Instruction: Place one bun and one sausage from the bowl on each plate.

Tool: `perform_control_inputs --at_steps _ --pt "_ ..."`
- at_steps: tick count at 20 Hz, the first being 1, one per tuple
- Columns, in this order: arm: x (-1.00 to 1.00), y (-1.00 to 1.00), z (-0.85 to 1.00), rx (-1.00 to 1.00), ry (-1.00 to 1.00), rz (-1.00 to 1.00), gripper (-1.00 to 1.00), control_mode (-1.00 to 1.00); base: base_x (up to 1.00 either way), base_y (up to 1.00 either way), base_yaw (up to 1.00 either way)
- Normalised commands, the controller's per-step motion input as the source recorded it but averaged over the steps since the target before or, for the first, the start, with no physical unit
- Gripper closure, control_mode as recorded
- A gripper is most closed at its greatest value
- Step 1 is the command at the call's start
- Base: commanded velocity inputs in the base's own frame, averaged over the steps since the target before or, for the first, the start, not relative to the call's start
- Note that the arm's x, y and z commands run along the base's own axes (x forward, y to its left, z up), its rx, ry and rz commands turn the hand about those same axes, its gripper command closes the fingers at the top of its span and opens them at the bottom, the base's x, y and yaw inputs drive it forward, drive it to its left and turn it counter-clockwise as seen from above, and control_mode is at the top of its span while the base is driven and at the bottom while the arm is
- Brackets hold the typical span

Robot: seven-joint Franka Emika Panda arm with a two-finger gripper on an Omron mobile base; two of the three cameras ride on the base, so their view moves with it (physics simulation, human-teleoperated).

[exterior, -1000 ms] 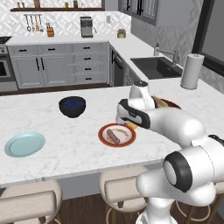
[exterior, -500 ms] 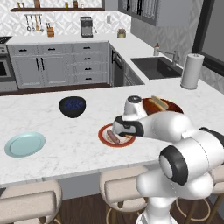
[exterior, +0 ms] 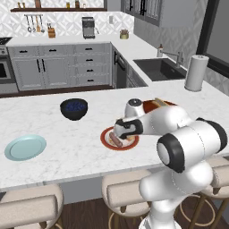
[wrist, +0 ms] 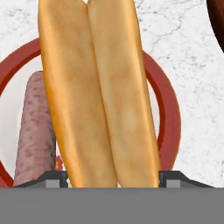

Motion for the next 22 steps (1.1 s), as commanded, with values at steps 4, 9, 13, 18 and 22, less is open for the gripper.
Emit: perform_control_inputs --at_steps 4,9,13,18,22 --pt "0.02 0.06 -0.15 0.00 0.02 0.00 -1.00 -1.00 0.00 0.00 0.00" --pt "0.05 0.00 0.00 0.00 0.00 0.00 -1.00 -1.00 0.00 0.00 0.00" --pt "0.00 0.00 0.00 0.00 0.00 0.00 -1.00 -1.00 0.00 0.00 0.00" --pt "-0.18 -0.08 0.55 0.00 0.00 0.00 -1.00 -1.00 0.00 0.00 0.00" --pt "-0.14 -0.62 0.99 0.00 0.00 -0.02 -1.00 -1.00 0.00 0.00 0.00"
